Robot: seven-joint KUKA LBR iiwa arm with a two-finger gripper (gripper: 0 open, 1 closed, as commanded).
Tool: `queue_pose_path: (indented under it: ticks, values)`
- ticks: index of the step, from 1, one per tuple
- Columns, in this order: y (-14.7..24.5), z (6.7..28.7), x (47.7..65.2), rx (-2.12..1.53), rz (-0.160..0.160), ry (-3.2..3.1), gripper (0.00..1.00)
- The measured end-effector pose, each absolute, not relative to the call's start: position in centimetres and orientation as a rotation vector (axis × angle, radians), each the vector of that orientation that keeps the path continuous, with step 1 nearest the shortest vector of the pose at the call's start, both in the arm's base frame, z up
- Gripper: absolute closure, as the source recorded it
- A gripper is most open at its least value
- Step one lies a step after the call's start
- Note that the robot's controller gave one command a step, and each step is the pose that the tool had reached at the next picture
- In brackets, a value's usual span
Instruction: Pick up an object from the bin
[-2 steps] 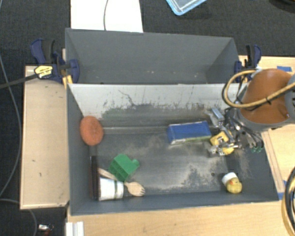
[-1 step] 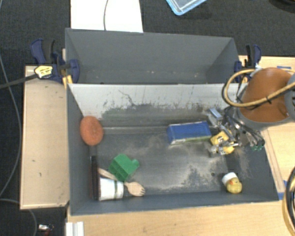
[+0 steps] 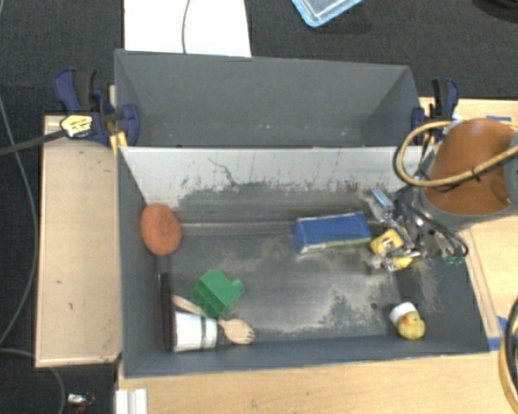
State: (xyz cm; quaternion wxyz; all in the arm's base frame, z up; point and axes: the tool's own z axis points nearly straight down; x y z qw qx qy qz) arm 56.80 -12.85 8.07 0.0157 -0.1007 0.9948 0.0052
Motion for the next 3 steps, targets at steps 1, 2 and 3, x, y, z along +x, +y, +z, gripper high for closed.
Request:
queue_pose_path:
  ticks: [1, 2, 3]
  values:
    - [-13.0, 8.2, 56.7, -0.347, 0.010, 3.093, 0.00]
    - [-13.5, 8.3, 57.5, -0.780, 0.007, 3.011, 0.00]
    - [-14.0, 9.1, 57.9, -0.627, 0.012, 3.046, 0.00]
